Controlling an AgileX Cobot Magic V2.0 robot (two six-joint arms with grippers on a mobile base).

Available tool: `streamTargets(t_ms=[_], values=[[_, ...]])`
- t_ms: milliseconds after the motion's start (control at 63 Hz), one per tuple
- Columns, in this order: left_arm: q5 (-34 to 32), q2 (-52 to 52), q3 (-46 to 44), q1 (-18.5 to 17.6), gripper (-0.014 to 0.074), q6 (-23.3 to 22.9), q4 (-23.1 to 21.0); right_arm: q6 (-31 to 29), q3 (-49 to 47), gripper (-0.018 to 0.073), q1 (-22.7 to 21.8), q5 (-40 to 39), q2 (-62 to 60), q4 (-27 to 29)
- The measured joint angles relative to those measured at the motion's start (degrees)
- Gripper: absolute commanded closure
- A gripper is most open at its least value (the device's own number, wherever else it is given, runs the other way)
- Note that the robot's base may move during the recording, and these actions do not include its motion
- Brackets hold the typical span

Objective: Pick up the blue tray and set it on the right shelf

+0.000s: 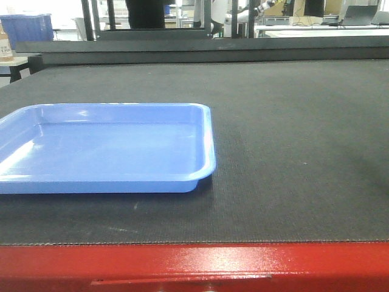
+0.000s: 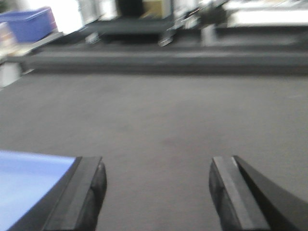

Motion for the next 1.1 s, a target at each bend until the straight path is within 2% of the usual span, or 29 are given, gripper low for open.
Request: streamTargets(t_ms=[254,365,540,651,762,937,1096], values=[[1.63,9.53,-0.62,-0.22,0.0121,0.0,0.1,0.0,-18.26,-0.0011,19.34,11.74,23.12,1.11],[2.19,13.46,-1.83,-0.22,0.0121,0.0,0.1,0.0,-25.5,-0.0011,23.75,17.08,34.5,1.36],[4.87,19.3,-5.35,-0.22,0.0121,0.0,-0.39,2.22,-36.2,-0.0011,24.97,25.9,49.41,1.36],[6.33,22.97,-7.39,-0.22,0.0121,0.04,-2.09,7.35,-41.91,-0.0011,24.97,30.06,56.59,-0.44],[7.62,27.16,-9.82,0.25,0.0121,1.15,-4.62,15.59,-46.11,-0.001,24.97,33.49,62.15,-5.36],[9.33,34.4,-13.72,3.49,0.0121,4.42,-9.32,26.91,-47.93,-0.001,24.97,33.9,66.58,-11.52],[9.82,41.35,-16.96,6.2,0.0124,8.69,-14.61,28.86,-47.93,-0.001,24.97,33.17,69.67,-12.13]])
